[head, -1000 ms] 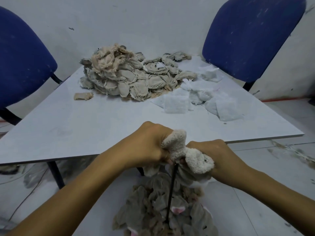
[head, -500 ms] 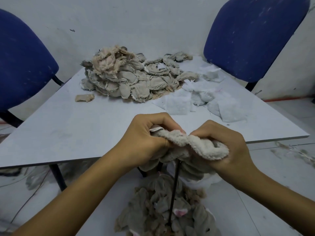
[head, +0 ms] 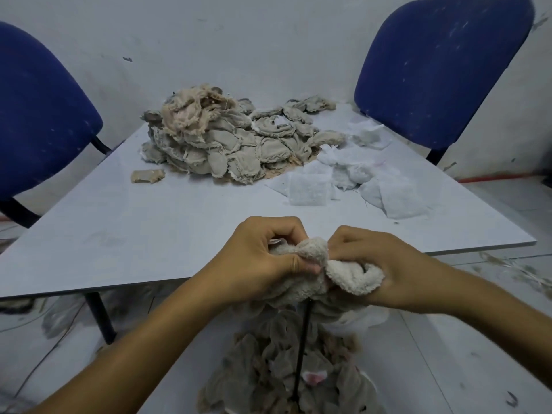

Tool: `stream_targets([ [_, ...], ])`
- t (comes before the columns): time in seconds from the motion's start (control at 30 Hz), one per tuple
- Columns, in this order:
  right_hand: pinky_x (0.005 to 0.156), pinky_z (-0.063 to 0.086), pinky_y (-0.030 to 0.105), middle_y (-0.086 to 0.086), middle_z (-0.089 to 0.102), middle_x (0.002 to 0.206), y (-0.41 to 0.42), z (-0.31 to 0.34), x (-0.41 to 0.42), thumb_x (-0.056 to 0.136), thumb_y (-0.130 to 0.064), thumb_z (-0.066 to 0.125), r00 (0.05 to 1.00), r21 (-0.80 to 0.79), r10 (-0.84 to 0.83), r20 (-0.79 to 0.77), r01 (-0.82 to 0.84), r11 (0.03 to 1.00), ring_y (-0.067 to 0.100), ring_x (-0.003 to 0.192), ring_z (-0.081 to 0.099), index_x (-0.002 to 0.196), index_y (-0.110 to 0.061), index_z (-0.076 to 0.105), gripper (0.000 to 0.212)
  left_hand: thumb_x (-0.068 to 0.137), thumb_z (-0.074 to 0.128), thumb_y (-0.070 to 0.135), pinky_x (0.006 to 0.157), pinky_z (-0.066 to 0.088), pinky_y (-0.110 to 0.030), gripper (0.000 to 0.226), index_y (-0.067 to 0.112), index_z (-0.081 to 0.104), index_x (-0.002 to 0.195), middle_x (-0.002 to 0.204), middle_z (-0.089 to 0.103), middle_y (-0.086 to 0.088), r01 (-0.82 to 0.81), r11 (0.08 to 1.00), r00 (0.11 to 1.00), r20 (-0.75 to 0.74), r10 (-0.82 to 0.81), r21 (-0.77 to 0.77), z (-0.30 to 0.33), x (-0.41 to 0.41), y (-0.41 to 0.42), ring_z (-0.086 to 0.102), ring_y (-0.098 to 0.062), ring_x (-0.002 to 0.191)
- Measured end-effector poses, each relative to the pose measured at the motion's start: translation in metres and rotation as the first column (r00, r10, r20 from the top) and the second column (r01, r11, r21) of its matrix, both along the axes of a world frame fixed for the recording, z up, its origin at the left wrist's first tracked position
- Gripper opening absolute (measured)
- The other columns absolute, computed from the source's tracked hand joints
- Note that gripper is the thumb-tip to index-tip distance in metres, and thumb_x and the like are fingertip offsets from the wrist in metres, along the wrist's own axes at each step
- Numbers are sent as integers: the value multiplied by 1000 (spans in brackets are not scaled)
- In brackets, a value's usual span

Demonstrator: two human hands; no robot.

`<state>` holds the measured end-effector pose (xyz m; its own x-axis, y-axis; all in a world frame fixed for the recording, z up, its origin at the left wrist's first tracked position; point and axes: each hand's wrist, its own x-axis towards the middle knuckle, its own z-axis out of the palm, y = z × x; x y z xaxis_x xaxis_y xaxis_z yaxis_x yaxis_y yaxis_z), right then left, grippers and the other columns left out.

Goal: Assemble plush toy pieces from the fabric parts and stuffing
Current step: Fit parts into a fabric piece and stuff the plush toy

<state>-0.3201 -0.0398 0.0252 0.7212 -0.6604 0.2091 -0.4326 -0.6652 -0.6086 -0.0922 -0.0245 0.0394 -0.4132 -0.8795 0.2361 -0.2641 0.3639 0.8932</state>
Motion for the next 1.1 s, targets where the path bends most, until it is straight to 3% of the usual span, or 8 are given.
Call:
stream_targets([
  [0.1, 96, 43, 23, -18, 52, 121, 2, 18, -5, 81, -62, 67, 999, 257, 17, -33, -8, 966, 5, 120, 53, 124, -52, 58, 45, 65, 82, 15, 62, 50, -24, 13, 14, 70, 71, 71, 69, -4, -2, 1000, 1000, -9, 3, 8, 1, 2, 0, 63, -12, 67],
  [0.2, 90, 48, 27, -22, 60, 114, 8, 25, 5, 80, -70, 58, 990, -15, -135, 37, 136, 991, 3, 112, 59, 117, -49, 64, 43, 68, 82, 15, 65, 50, -22, 13, 13, 73, 77, 76, 71, -3, 19, 1000, 999, -38, -19, 7, 1, 2, 1, 65, -10, 72],
  [0.27, 83, 51, 21, -25, 66, 102, 13, 24, 14, 80, -67, 65, 982, -218, -169, 81, 183, 959, 0, 100, 63, 116, -44, 64, 42, 69, 82, 14, 68, 51, -21, 15, 11, 73, 81, 79, 71, 0, 23, 1000, 998, -53, -23, 7, 1, 2, 2, 66, -11, 75],
  [0.47, 81, 58, 31, -12, 74, 93, 22, -2, 22, 76, -33, 80, 925, -67, -207, 320, 240, 968, 7, 89, 70, 103, -20, 77, 31, 67, 82, -2, 63, 51, -22, 18, 9, 72, 76, 73, 71, -1, -66, 997, 986, -158, 58, -50, -3, -1, 5, 64, -10, 67],
  [0.63, 75, 53, 32, -14, 70, 92, 26, -3, 24, 83, -28, 77, 890, -227, -234, 392, 340, 913, 12, 88, 66, 102, -22, 76, 20, 70, 81, 9, 64, 55, -30, 11, 13, 73, 77, 76, 71, -4, -86, 996, 961, -266, 76, -28, 1, -3, 6, 65, -17, 70],
  [0.83, 76, 40, 29, -6, 59, 86, 35, -24, 33, 94, -42, 54, 954, -211, -263, 146, 289, 934, 12, 86, 49, 96, -15, 68, 31, 71, 79, 17, 63, 51, -22, 7, 15, 73, 75, 72, 71, -1, -28, 1000, 989, -147, 27, -5, -5, 0, 5, 65, -9, 69],
  [0.93, 73, 32, 22, -11, 48, 84, 36, -31, 36, 99, -29, 57, 974, -225, -224, 30, 225, 948, 10, 84, 39, 91, -19, 56, 13, 68, 79, 17, 62, 51, -26, 11, 16, 69, 67, 69, 69, -4, -67, 997, 997, -34, 66, -47, -12, 3, 2, 64, -13, 67],
  [1.1, 73, 35, 18, -18, 50, 87, 33, -32, 31, 96, -25, 60, 979, -155, -186, 81, 196, 968, 3, 86, 46, 96, -40, 51, 17, 70, 77, 19, 62, 48, -27, 17, 7, 66, 70, 70, 66, -10, -13, 999, 1000, 28, 14, -51, -13, 6, -3, 61, -15, 65],
])
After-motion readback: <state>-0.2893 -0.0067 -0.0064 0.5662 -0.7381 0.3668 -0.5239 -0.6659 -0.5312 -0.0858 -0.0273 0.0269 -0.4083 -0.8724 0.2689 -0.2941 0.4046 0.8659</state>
